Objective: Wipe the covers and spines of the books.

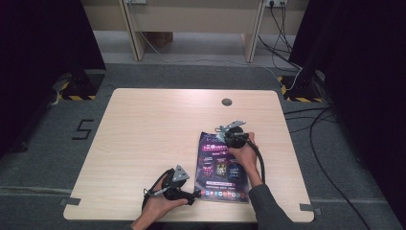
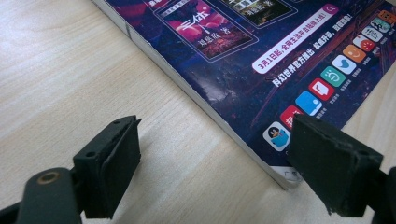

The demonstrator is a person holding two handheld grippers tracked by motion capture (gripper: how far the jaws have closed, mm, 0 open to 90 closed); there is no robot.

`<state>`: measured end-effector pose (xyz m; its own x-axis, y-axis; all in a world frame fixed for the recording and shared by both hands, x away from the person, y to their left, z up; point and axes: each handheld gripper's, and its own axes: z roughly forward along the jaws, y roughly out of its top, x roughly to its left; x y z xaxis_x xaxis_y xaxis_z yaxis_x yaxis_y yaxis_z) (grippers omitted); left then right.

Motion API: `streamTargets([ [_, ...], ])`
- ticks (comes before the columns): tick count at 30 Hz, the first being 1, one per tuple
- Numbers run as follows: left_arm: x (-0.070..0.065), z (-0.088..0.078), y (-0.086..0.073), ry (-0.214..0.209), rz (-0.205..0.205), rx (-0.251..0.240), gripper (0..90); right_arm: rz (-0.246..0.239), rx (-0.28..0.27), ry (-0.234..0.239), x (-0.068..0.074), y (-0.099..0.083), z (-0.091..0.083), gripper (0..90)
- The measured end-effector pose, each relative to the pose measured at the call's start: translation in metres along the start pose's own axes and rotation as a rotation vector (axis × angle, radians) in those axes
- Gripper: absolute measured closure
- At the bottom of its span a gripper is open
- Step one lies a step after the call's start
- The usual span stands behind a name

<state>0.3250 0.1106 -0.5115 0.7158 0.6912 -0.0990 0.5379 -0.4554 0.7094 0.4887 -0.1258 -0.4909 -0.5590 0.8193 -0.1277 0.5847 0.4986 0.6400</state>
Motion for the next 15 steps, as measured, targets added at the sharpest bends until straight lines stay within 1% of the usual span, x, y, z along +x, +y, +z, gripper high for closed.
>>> streamTargets([
  [1,0.000,0.000,0.000,0.000,0.001,0.000,16.4,-0.004,-0.004,0.010,0.006,0.004,0.002,79.5],
  [3,0.000,0.000,0.000,0.002,0.004,0.000,16.4,-0.040,0.003,0.034,0.017,0.011,0.006,79.2],
  [6,0.000,0.000,0.000,0.002,0.001,-0.001,16.5,-0.073,0.001,0.055,0.031,0.020,0.010,79.2],
  [8,0.000,0.000,0.000,0.002,0.004,-0.002,16.4,-0.095,-0.002,0.080,0.040,0.023,0.012,79.2],
  [10,0.000,0.000,0.000,-0.002,-0.003,-0.001,16.4,-0.107,-0.009,0.113,0.048,0.026,0.013,79.1],
  [12,0.000,0.000,0.000,0.000,-0.001,-0.001,16.4,-0.126,-0.019,0.120,0.053,0.025,0.012,79.1],
  [14,0.000,0.000,-0.001,-0.003,-0.004,-0.001,16.4,-0.144,-0.021,0.135,0.054,0.024,0.011,79.0],
  [15,0.000,0.000,-0.001,-0.004,-0.005,-0.001,16.3,-0.135,-0.023,0.142,0.053,0.023,0.011,78.9],
])
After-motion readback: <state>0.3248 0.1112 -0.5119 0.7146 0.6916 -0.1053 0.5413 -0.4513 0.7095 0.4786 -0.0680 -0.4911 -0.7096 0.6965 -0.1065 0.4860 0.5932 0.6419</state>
